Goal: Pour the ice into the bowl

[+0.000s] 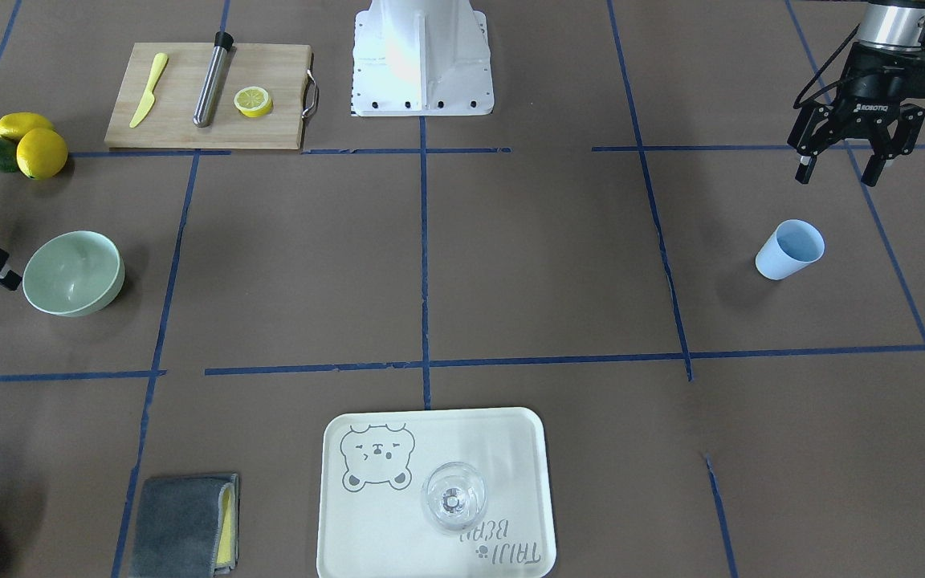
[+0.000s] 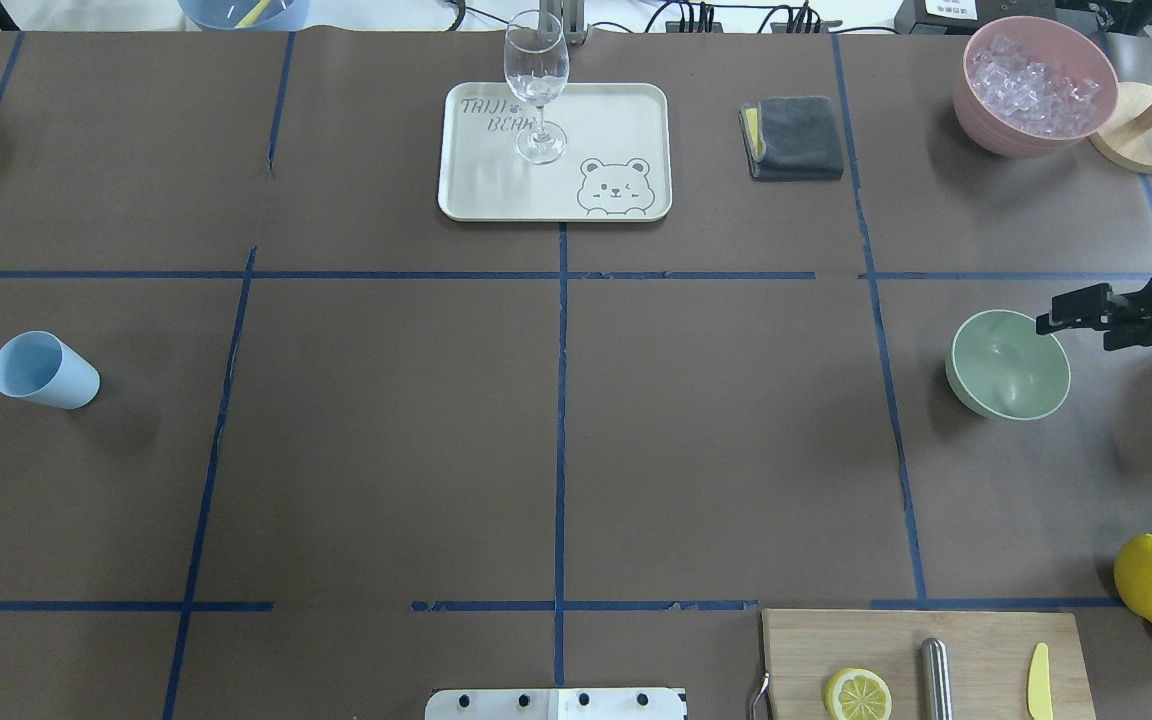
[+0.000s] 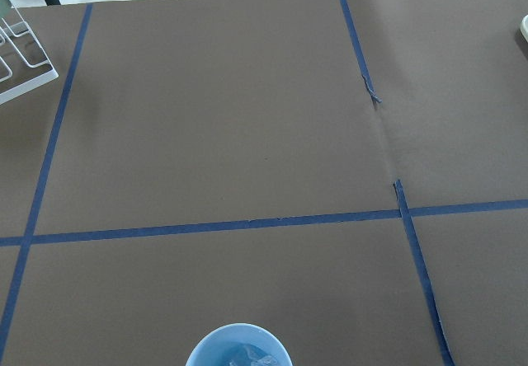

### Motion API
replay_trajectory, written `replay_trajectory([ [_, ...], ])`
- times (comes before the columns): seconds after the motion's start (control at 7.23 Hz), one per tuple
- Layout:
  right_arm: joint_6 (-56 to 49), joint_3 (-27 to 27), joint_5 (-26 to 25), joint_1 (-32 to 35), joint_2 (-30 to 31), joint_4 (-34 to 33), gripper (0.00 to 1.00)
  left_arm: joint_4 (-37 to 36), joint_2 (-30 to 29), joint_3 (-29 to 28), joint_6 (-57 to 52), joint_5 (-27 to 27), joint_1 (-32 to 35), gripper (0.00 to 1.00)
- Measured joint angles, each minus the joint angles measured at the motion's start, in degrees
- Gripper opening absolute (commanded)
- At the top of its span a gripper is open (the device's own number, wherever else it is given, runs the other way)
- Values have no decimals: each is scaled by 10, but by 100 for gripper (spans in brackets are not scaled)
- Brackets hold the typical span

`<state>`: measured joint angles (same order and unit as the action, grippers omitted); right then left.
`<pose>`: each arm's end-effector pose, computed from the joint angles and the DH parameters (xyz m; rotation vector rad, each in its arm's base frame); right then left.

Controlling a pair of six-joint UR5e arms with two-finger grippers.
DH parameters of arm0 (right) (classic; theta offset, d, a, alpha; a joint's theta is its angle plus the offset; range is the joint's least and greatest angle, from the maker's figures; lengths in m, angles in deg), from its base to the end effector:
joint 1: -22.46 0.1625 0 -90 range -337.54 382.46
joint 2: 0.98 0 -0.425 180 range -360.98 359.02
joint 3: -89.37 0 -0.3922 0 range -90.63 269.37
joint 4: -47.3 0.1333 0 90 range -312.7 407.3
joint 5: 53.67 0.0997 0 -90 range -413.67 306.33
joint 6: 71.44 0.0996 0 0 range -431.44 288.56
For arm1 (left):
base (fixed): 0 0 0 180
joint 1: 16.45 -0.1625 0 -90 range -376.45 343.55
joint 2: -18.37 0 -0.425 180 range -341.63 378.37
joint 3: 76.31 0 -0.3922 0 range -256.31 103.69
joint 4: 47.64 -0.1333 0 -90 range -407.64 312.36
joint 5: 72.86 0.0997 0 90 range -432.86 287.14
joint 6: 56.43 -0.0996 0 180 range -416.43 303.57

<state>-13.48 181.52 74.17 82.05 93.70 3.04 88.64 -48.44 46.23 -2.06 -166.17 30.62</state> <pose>-0.1826 -0.4537 0.5925 0.0826 -0.9556 0.1946 0.1504 -0.3490 0.4633 0.6020 0.7646 -0.1556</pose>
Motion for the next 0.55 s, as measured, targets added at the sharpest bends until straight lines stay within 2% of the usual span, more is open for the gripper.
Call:
replay_trajectory([
  [0.14, 3, -2, -17, -20, 4, 2, 77, 2, 2, 0, -3, 1, -1, 100],
  [0.28, 6, -4, -24, -32, 6, 2, 32, 2, 2, 0, -5, 1, -1, 100],
  [0.42, 8, -5, -27, -39, 7, 3, 0, 3, 2, 0, -6, 2, -1, 100],
  [0.55, 8, -6, -28, -42, 9, 3, 0, 3, 2, 0, -6, 2, -1, 100],
])
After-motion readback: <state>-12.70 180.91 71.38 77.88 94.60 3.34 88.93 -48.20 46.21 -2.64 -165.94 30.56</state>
